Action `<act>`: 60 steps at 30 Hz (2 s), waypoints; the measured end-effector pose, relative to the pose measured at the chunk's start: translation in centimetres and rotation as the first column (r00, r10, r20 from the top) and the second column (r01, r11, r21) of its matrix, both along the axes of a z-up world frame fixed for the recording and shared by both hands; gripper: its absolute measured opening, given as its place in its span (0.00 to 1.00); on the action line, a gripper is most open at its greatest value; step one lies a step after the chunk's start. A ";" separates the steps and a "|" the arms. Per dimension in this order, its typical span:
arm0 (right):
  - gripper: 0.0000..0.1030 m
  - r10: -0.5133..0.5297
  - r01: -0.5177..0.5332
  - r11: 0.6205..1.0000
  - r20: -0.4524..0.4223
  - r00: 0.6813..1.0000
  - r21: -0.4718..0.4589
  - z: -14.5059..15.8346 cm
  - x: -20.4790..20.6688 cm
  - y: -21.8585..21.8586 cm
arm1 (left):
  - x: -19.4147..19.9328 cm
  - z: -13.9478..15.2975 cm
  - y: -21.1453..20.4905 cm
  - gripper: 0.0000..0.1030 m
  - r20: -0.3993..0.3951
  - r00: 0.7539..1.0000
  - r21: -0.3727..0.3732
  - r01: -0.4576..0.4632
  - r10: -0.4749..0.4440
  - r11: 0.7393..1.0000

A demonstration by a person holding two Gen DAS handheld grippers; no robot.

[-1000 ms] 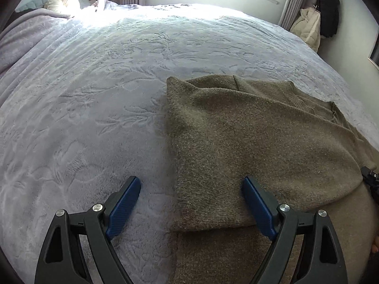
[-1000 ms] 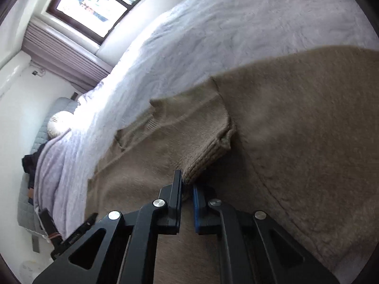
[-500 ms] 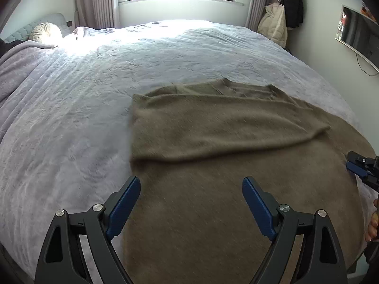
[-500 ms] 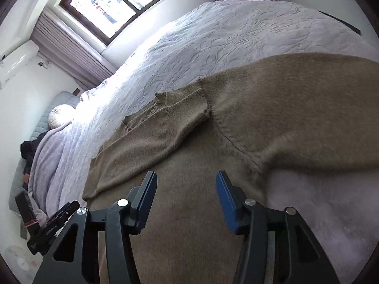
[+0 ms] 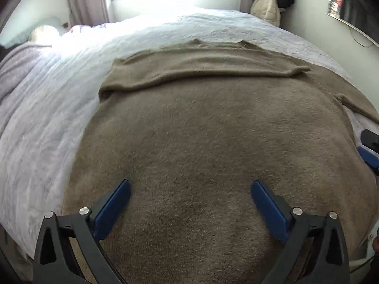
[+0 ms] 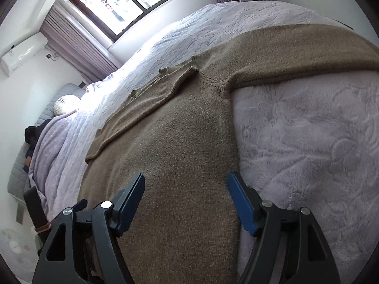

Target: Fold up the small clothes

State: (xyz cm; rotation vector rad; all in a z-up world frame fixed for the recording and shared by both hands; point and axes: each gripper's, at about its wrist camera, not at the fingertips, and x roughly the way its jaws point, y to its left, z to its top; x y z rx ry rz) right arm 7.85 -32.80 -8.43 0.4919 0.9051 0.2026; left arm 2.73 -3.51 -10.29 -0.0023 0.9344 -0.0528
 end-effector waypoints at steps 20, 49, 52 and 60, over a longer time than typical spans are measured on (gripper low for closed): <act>0.80 -0.012 -0.016 0.964 0.100 0.995 0.267 0.3 -4.1 -6.7 | -0.9 0.2 -1.0 1.00 0.017 0.995 0.053 -0.098 0.097 0.994; 0.79 -0.430 0.390 0.870 0.076 0.900 0.303 3.9 -3.9 -21.2 | 2.0 5.0 -11.9 0.99 0.018 0.985 0.003 0.172 -0.172 0.985; 0.79 -0.450 0.412 0.860 0.066 0.891 0.301 3.8 -1.6 -21.8 | 2.4 4.9 -12.4 0.99 0.019 0.983 0.006 0.184 -0.184 0.983; 0.10 -0.562 0.524 0.783 0.019 0.827 0.335 4.7 2.9 -23.7 | 4.8 5.1 -11.6 0.99 0.019 0.988 -0.020 0.156 -0.156 0.988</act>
